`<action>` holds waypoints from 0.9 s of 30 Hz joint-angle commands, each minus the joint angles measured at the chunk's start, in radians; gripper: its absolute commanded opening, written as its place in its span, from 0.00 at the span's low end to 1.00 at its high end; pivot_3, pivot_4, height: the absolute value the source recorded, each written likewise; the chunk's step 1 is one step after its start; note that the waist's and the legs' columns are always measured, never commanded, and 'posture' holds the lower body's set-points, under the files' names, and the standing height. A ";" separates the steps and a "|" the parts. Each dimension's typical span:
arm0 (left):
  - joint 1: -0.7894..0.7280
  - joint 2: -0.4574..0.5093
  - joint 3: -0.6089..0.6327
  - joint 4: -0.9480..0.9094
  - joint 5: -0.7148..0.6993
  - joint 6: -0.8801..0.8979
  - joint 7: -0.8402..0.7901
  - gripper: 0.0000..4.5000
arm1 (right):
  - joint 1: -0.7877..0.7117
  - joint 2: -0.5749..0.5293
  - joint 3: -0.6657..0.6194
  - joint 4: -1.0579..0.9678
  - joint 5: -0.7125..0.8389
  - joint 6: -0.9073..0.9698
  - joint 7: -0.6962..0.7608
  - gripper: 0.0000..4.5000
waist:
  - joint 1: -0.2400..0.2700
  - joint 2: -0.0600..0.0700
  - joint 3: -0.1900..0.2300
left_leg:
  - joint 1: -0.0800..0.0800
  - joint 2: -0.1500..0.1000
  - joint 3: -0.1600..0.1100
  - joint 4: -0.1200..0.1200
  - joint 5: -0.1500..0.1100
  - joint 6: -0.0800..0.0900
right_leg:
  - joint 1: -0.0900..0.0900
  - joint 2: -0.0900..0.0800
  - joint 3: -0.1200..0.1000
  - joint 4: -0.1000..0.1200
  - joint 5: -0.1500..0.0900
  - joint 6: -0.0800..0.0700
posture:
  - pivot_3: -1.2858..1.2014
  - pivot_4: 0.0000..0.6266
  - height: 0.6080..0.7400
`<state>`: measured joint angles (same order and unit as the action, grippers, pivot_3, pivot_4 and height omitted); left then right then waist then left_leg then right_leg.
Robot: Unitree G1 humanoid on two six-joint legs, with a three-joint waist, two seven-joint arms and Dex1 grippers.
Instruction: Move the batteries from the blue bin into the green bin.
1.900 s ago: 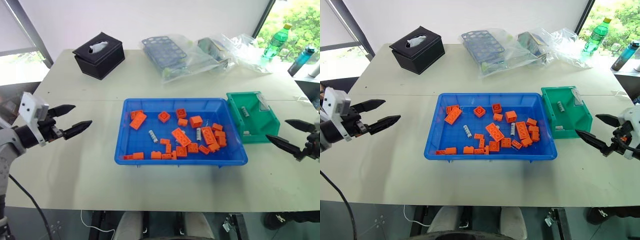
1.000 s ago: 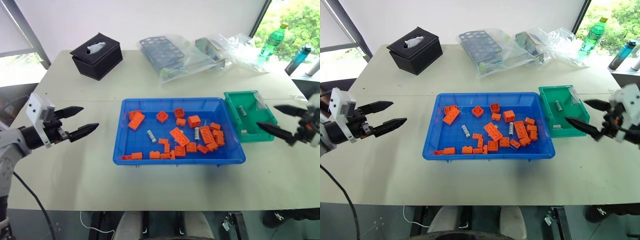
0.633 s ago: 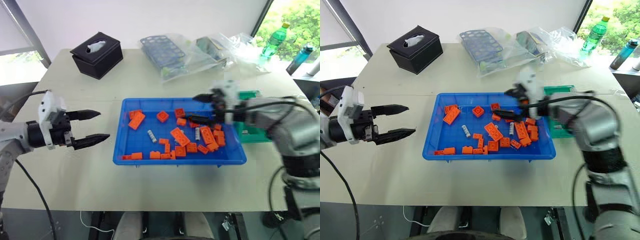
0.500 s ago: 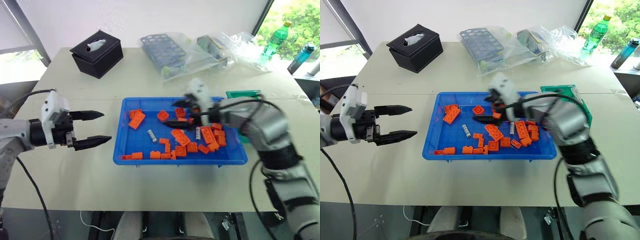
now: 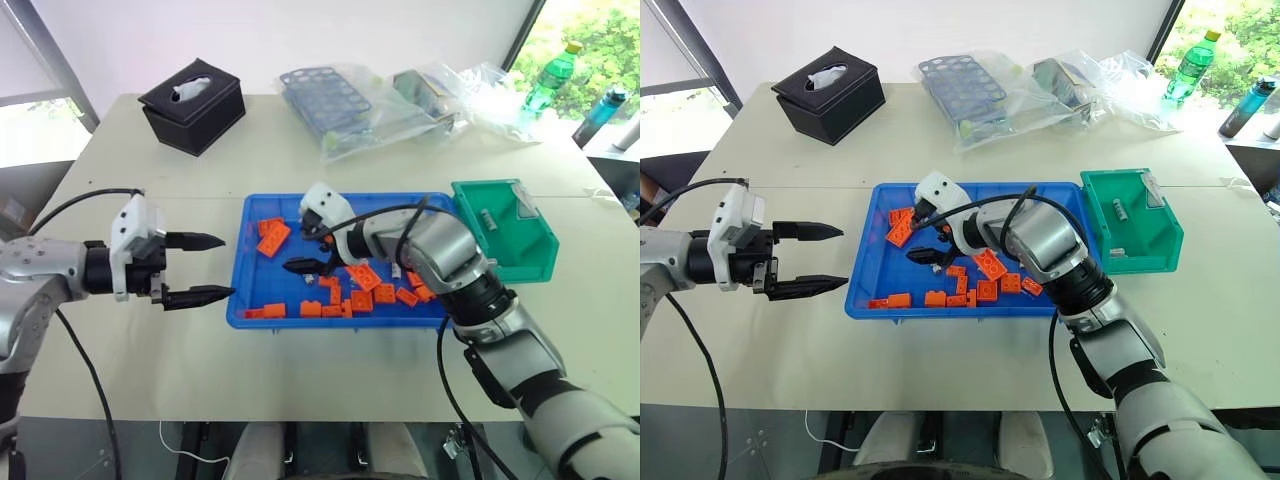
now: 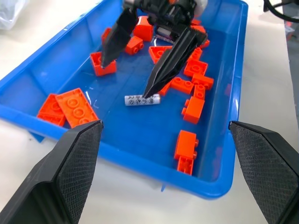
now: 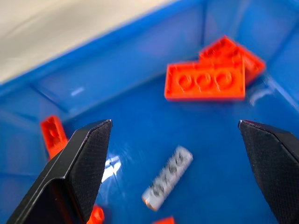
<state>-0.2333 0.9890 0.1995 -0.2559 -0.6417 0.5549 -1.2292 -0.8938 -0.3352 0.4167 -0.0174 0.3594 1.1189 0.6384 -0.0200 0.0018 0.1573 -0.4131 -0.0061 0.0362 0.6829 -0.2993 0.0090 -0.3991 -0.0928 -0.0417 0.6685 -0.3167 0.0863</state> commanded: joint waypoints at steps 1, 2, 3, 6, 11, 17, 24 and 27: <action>-0.020 -0.001 -0.001 -0.007 0.003 -0.018 -0.006 1.00 | 0.034 -0.004 -0.024 -0.068 0.003 0.028 -0.011 0.99 | 0.000 0.000 0.000 | 0.000 0.000 0.000 0.000 0.000 0.000 | 0.000 0.000 0.000 0.000 0.000 0.000 | 0.52 0.24 0.82; -0.024 -0.002 -0.004 -0.005 0.004 -0.019 -0.007 1.00 | 0.044 -0.003 -0.026 -0.077 0.006 0.036 -0.013 0.99 | 0.000 0.000 0.000 | 0.000 0.000 0.000 0.000 0.000 0.000 | 0.000 0.000 0.000 0.000 0.000 0.000 | 0.52 0.24 0.82; -0.033 -0.004 -0.011 0.001 0.006 -0.020 -0.008 1.00 | 0.055 -0.002 -0.024 -0.084 0.007 0.042 -0.014 0.99 | 0.000 0.000 0.000 | 0.000 0.000 0.000 0.000 0.000 0.000 | 0.000 0.000 0.000 0.000 0.000 0.000 | 0.52 0.24 0.82; -0.056 -0.011 -0.028 0.012 0.012 -0.025 -0.014 1.00 | 0.082 0.000 -0.012 -0.080 -0.004 0.041 -0.019 0.99 | 0.000 0.000 0.000 | 0.000 0.000 0.000 0.000 0.000 0.000 | 0.000 0.000 0.000 0.000 0.000 0.000 | 0.52 0.24 0.82; -0.079 -0.019 -0.036 0.012 0.008 -0.017 -0.016 1.00 | 0.105 0.002 0.001 -0.023 -0.032 0.002 -0.018 0.99 | 0.000 0.000 0.000 | 0.000 0.000 0.000 0.000 0.000 0.000 | 0.000 0.001 0.000 0.000 0.000 0.000 | 0.52 0.24 0.82; -0.080 -0.023 -0.042 0.012 0.011 -0.024 -0.015 1.00 | 0.123 0.012 0.042 0.014 -0.071 -0.067 0.001 0.81 | 0.000 -0.001 0.000 | 0.000 0.000 0.000 0.000 0.000 0.000 | 0.000 0.001 0.000 0.000 0.000 0.000 | 0.52 0.24 0.82; -0.079 -0.025 -0.041 0.011 0.012 -0.028 -0.017 1.00 | 0.123 0.016 0.043 -0.007 -0.076 -0.075 0.028 0.06 | 0.000 -0.001 0.000 | 0.000 0.000 0.000 0.000 0.000 0.000 | 0.000 0.001 0.000 0.000 0.000 0.000 | 0.52 0.24 0.82; -0.081 -0.026 -0.044 0.015 0.015 -0.031 -0.022 1.00 | 0.117 0.006 0.016 -0.060 -0.048 -0.051 0.052 0.02 | 0.001 -0.001 0.000 | 0.000 0.000 0.000 0.000 0.000 0.000 | 0.000 0.001 0.000 0.000 0.000 0.000 | 0.52 0.24 0.82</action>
<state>-0.3005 0.9605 0.1486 -0.2360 -0.6239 0.5393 -1.2411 -0.7717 -0.3314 0.4597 -0.0204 0.2897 1.0589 0.6724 -0.0194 0.0013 0.1570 -0.4128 -0.0059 0.0362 0.6832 -0.2993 0.0091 -0.3987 -0.0916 -0.0415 0.6687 -0.3167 0.0863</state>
